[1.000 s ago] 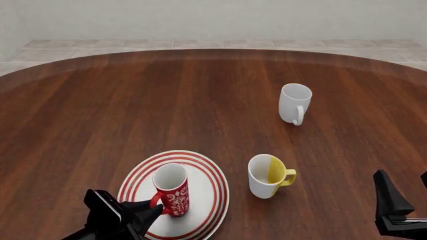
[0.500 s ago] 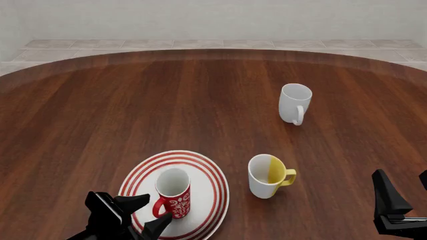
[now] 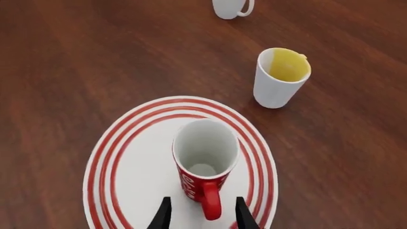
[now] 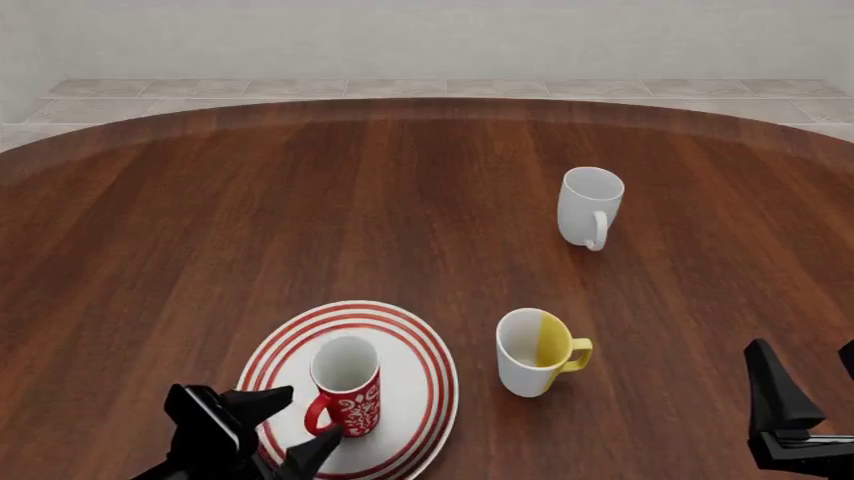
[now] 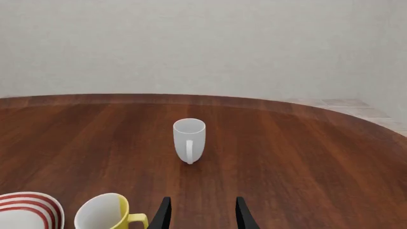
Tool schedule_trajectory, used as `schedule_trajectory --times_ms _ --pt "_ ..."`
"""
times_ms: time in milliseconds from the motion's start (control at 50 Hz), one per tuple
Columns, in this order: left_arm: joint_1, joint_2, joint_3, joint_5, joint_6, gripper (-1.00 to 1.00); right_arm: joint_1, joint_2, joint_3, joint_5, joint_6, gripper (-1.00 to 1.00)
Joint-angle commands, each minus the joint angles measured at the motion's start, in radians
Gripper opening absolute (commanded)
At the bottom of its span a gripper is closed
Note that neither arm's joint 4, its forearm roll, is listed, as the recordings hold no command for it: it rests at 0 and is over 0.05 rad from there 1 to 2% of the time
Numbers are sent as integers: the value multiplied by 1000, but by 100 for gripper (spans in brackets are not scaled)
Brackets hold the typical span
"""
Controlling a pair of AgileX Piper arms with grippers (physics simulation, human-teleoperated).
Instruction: Pick up the red mug and put it on the plate
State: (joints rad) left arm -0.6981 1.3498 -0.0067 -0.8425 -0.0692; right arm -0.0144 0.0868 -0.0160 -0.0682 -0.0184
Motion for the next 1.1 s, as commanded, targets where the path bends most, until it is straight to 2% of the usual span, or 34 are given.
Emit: schedule_trajectory --times_ms 20,100,120,140,200,280,300,420,520,560,820,840,880,940,960,980,1000,1040,1060,1100 --pt "-37 -63 -3 53 23 100 -1 -1 -5 6 0 100" --pt "-48 -94 -9 91 -11 100 -2 -6 -8 12 0 100" --pt "-73 -108 -10 101 -10 100 -2 -7 -9 13 0 100" --pt "-72 -119 -9 108 7 100 -1 -8 -9 14 0 100" --pt "-77 -99 1 80 -6 100 0 -9 -11 17 -1 100" --pt "-97 -169 -2 137 -13 100 -1 -17 -9 21 -2 100" --pt "-99 -226 -10 197 -7 100 0 -19 -9 23 -2 100" --pt "-105 -325 -18 294 -7 100 0 -23 -12 29 -4 100" --pt "-86 -468 -29 434 9 100 2 -22 -12 28 -7 100" --pt "-84 -489 -31 456 10 100 2 -21 -12 27 -7 100" --pt "-57 -905 -99 903 45 100 7 -43 -16 47 -8 100" --pt "-58 -961 -119 971 45 100 9 -52 -17 55 -9 100" --pt "-55 -991 -128 1005 49 100 10 -56 -18 60 -9 100" --pt "-46 -1140 -193 1182 67 100 10 -81 -26 86 -9 100" --pt "-46 -1143 -193 1185 67 100 10 -81 -26 87 -9 100" --pt "-36 -1207 -230 1266 74 100 11 -84 -28 89 -10 100" --pt "-36 -1209 -231 1270 74 100 11 -84 -28 89 -10 100" --pt "-29 -1281 -289 1372 58 100 12 -80 -32 86 -11 100" --pt "-24 -1311 -308 1404 90 100 14 -81 -35 88 -13 100" --pt "-23 -1348 -359 1465 81 100 15 -83 -37 90 -14 100"
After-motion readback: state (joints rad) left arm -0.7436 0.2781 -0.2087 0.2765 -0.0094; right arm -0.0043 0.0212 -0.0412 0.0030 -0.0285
